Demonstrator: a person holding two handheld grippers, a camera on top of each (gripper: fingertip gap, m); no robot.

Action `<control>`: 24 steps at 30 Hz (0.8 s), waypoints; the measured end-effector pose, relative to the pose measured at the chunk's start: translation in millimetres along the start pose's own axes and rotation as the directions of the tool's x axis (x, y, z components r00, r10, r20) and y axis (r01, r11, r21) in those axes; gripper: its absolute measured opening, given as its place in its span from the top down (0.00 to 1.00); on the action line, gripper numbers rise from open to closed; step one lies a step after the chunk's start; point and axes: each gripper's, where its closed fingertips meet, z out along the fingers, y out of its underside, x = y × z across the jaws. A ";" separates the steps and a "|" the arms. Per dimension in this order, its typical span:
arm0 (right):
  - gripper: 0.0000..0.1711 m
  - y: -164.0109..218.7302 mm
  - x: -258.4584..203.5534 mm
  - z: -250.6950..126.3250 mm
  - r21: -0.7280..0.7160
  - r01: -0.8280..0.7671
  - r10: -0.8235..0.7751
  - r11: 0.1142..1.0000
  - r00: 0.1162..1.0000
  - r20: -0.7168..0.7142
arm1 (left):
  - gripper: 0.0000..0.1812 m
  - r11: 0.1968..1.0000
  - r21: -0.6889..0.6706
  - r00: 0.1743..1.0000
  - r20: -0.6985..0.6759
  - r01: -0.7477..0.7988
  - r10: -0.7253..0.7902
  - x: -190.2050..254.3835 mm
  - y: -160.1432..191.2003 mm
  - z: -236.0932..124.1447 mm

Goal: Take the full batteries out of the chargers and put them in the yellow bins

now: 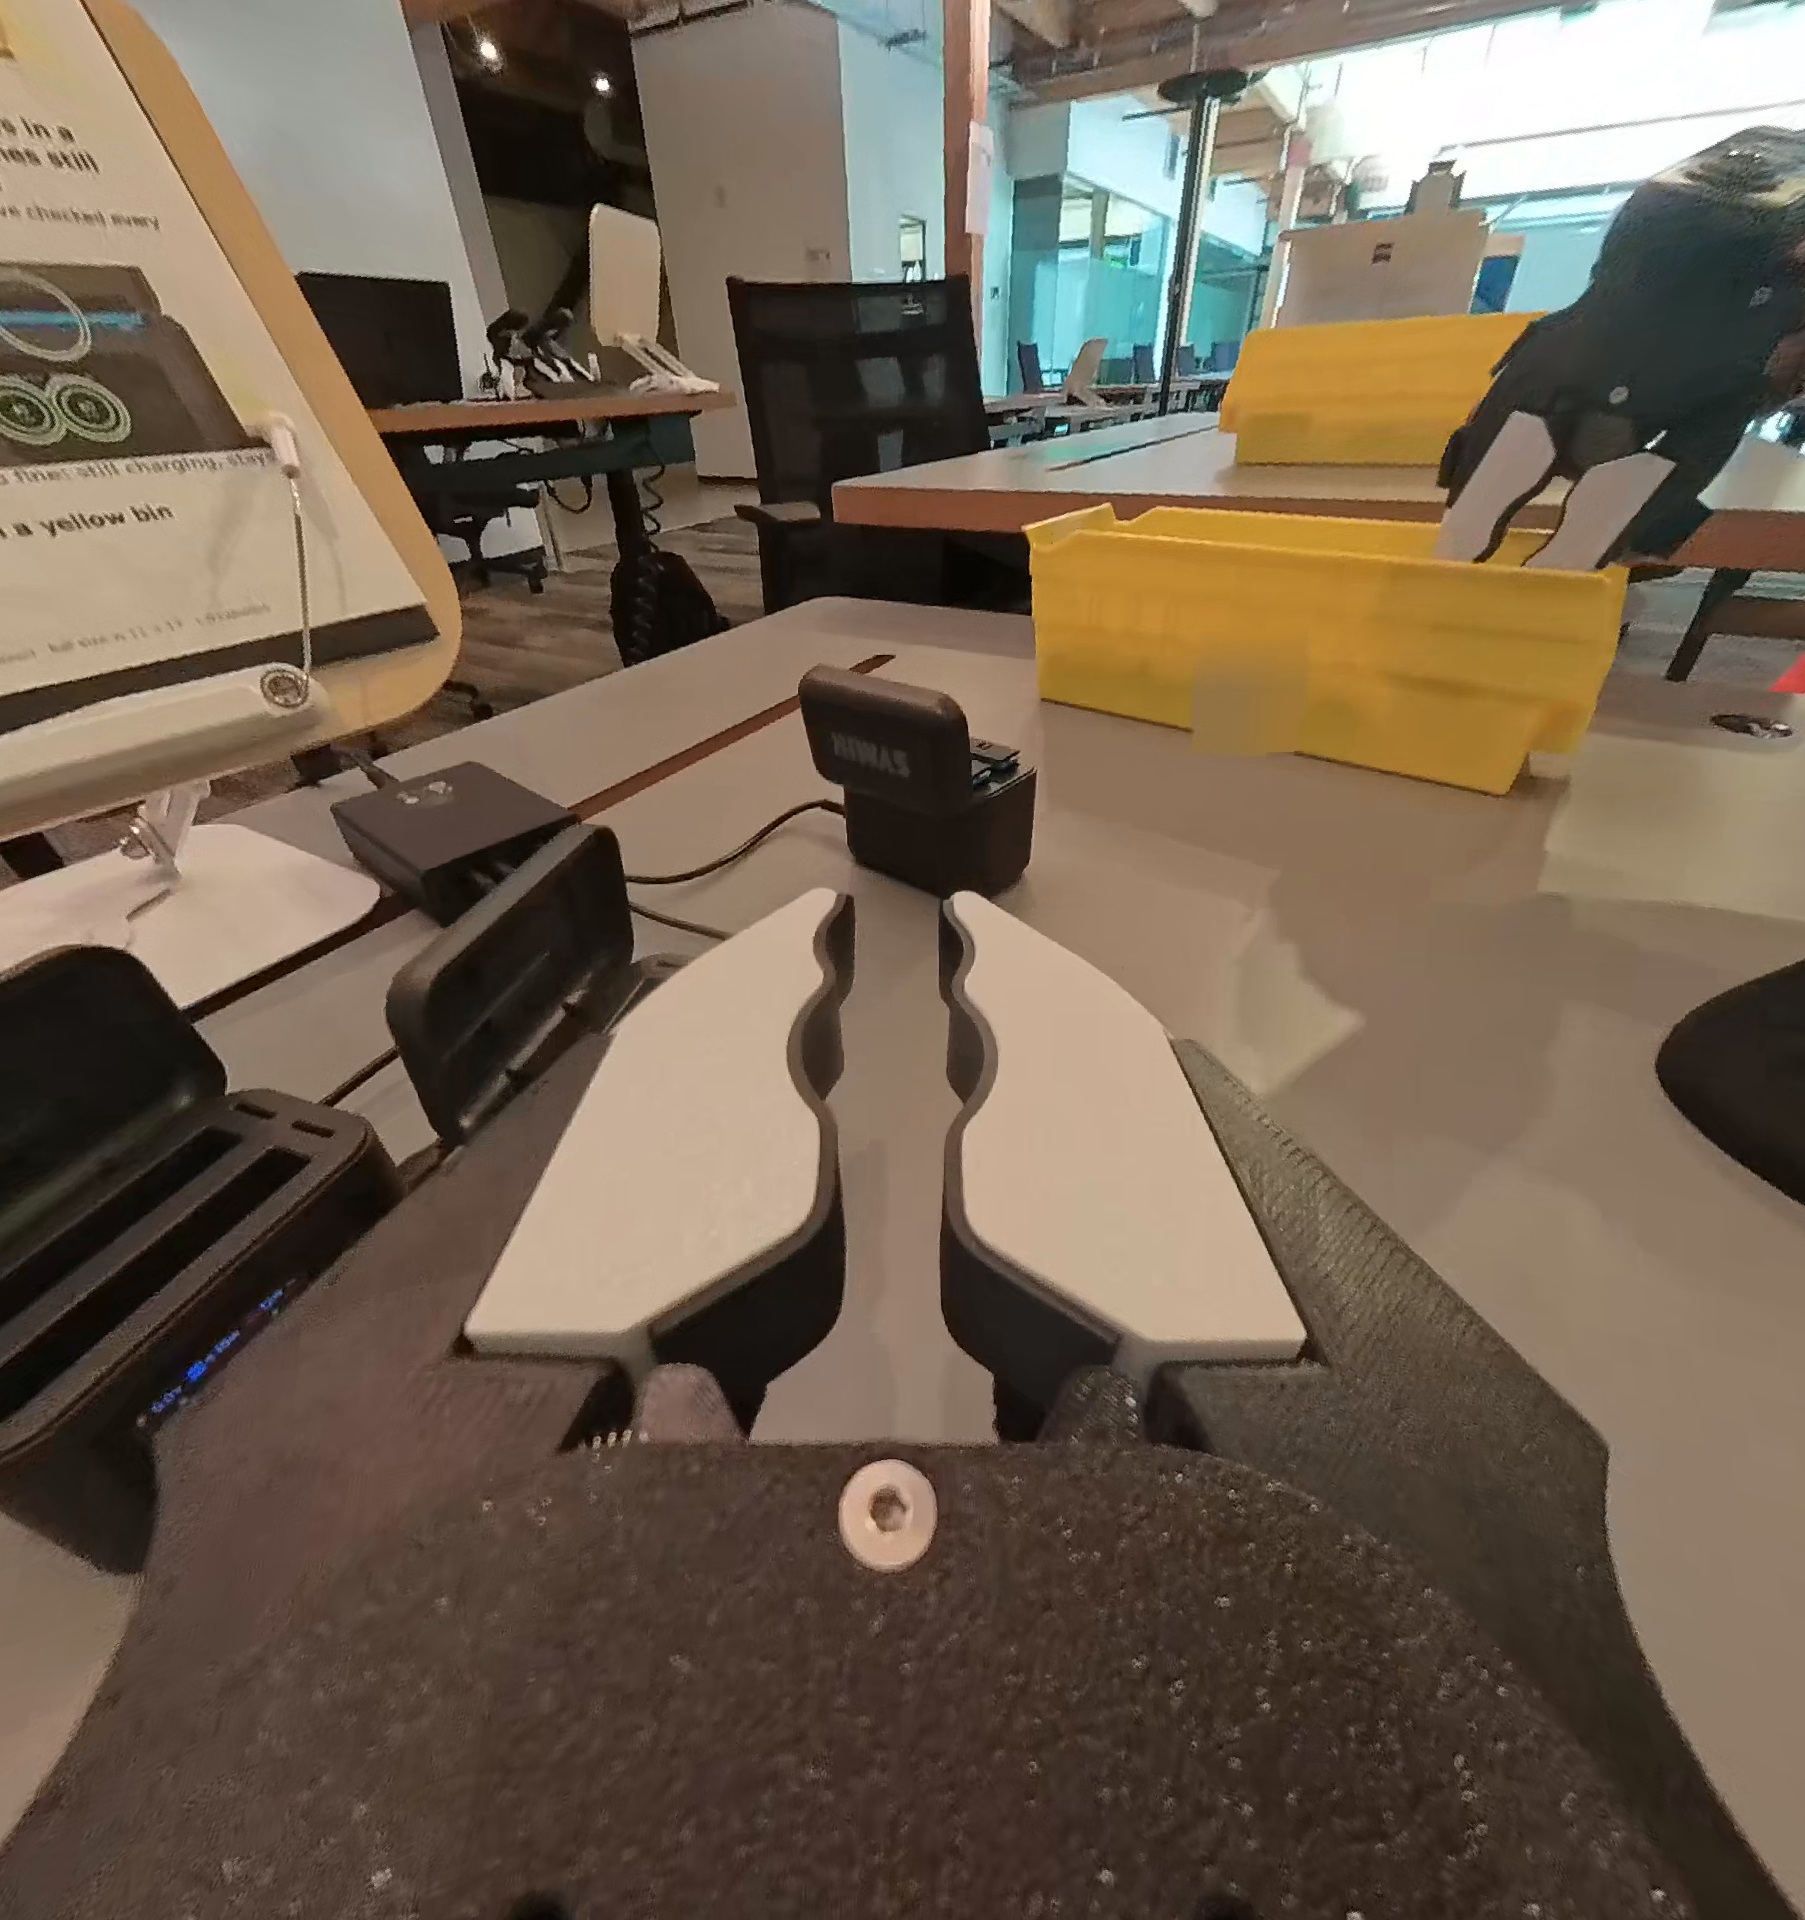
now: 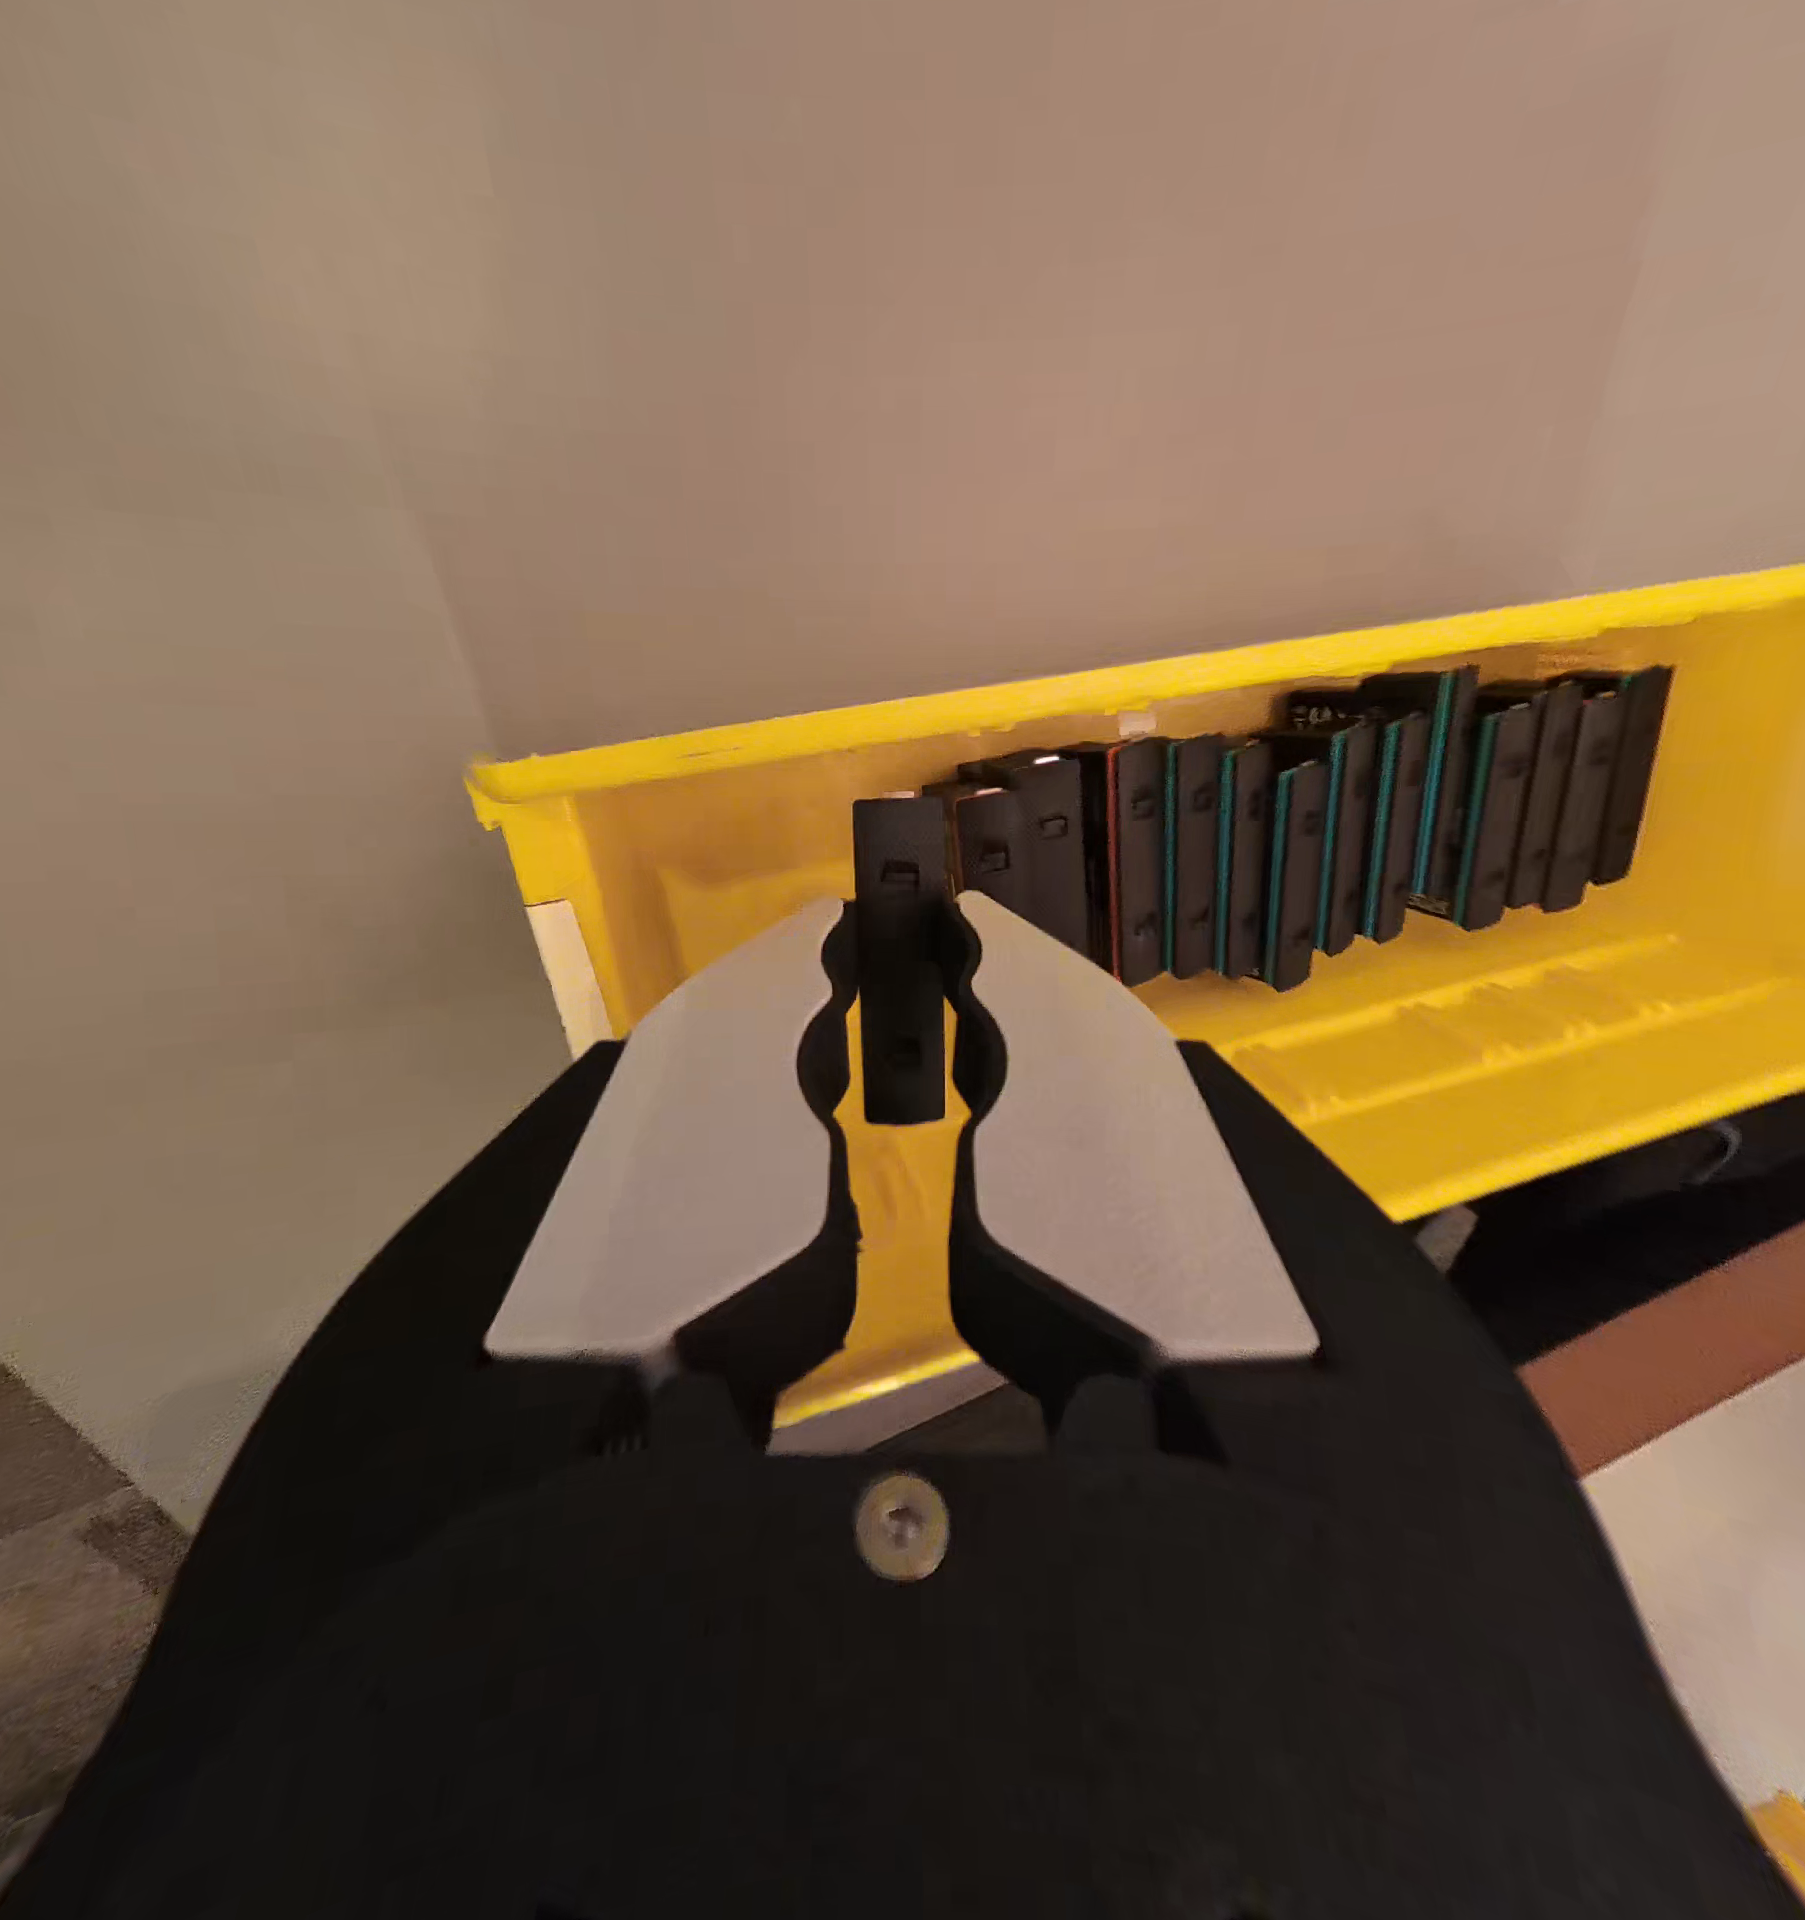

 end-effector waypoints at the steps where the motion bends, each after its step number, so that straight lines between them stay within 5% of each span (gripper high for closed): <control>1: 0.91 1.3 -0.8 3.6 -0.010 0.011 -0.011 1.000 1.000 0.004 | 0.92 1.000 -0.008 1.000 0.002 -0.001 0.001 0.0 2.2 0.7; 9: 0.91 18.6 -4.4 29.1 -0.131 0.078 -0.075 0.988 0.997 0.026 | 0.92 0.999 -0.044 1.000 0.015 -0.017 0.017 -0.2 10.6 3.9; 24: 0.84 23.7 17.9 21.1 -0.229 0.061 -0.085 0.971 0.992 -0.096 | 0.93 0.998 -0.054 1.000 0.013 -0.026 0.027 0.1 12.1 4.2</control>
